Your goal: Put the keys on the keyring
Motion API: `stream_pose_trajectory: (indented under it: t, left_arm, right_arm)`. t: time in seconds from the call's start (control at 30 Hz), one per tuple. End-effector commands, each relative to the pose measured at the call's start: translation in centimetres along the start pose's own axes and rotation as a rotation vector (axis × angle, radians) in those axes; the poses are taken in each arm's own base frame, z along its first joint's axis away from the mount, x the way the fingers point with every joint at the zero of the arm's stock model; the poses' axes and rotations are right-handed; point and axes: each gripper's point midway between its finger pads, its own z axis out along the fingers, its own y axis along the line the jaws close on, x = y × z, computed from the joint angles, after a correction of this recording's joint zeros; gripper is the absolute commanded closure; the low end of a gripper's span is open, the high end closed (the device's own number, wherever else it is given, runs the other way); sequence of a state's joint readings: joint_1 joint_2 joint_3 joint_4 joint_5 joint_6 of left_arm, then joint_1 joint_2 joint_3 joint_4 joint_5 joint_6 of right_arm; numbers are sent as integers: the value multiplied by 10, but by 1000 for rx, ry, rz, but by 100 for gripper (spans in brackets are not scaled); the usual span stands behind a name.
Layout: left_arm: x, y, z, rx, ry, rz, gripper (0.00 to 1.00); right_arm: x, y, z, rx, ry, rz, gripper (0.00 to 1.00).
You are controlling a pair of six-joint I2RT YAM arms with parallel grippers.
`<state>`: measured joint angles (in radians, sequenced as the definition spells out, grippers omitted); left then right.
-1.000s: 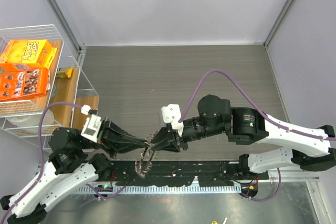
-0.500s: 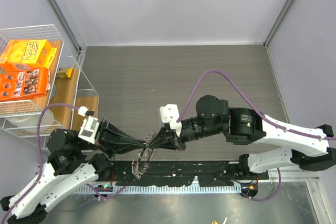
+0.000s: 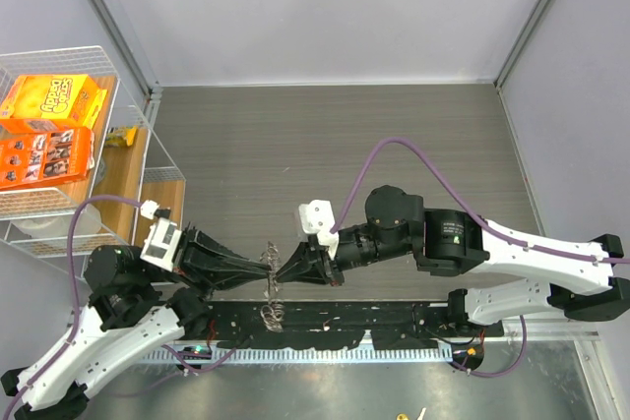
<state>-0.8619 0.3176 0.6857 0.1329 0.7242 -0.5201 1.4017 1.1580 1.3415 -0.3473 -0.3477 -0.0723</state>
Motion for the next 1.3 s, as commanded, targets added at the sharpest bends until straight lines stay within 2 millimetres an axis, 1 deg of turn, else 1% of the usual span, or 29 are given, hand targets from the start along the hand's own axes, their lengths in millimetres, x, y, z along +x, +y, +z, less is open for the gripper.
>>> stream_pose_trajectory:
  t: [0.0, 0.07, 0.3, 0.47, 0.53, 0.6, 0.67, 0.73, 0.9, 1.27]
  left_arm:
    - [-25, -7, 3, 20, -88, 61, 100]
    - [-25, -7, 2, 19, -91, 61, 100]
    - [-23, -6, 2, 15, -90, 57, 100]
    - [-26, -7, 2, 17, -94, 61, 100]
    - [-26, -7, 2, 15, -95, 64, 100]
    - [-27, -7, 2, 15, -96, 65, 100]
    - [-26, -7, 2, 15, -94, 61, 100]
    - [-26, -6, 2, 15, -94, 64, 100]
    - [-26, -6, 3, 15, -94, 63, 100]
    - [-27, -7, 3, 18, -102, 65, 100]
  right_arm:
    - [-19, 6, -5, -18, -71, -16, 91]
    - [-20, 6, -5, -16, -74, -15, 95]
    - [-22, 8, -7, -25, -83, -25, 94]
    - [-17, 8, -6, -24, -61, -23, 94]
    - [-16, 8, -6, -24, -55, -21, 88]
    - [-17, 7, -8, -18, -59, -24, 77]
    - [-20, 6, -10, -6, -69, -32, 72]
    - [-24, 5, -12, 2, -77, -36, 69]
    - [-30, 4, -15, 12, -93, -48, 66]
    - [-35, 1, -5, 19, -107, -48, 66]
